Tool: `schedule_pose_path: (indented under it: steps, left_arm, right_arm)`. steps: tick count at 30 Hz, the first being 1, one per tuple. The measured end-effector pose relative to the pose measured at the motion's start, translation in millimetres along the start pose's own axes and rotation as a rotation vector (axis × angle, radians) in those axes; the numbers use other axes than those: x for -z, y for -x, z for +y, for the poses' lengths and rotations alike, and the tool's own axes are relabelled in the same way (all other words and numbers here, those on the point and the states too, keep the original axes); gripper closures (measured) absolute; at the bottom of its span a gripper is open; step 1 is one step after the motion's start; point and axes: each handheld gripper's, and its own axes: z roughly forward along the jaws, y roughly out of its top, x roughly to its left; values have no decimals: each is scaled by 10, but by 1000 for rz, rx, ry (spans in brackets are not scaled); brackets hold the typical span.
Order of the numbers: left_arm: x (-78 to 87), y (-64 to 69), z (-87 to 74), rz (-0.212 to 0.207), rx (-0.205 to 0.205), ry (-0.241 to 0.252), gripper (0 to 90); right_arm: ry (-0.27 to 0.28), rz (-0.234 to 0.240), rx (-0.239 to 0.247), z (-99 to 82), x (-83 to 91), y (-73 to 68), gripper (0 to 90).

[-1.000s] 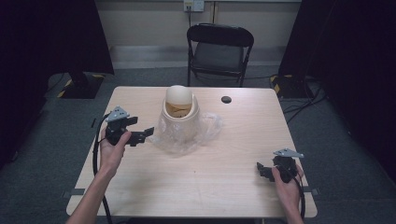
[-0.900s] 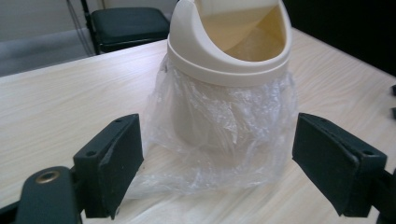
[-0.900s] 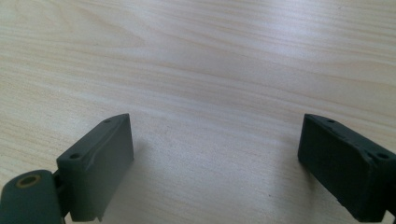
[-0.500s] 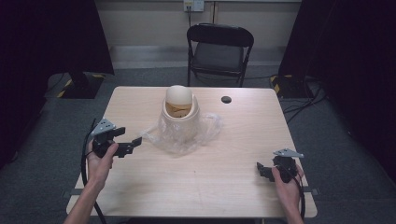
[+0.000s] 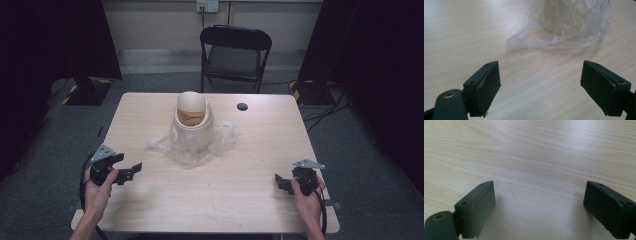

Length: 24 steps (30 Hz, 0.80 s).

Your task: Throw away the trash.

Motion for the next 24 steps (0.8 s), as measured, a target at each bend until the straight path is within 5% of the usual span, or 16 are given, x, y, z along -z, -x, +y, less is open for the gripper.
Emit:
schedule_pose_path:
  steps: [14, 24]
  left_arm:
    - [-68, -52, -331, 29, 20, -67, 162]
    - [-151, -75, -482, 67, -11, -133, 166]
  right_arm:
    - [1, -1, 1, 0, -1, 0, 96]
    - [1, -1, 1, 0, 0, 0, 96]
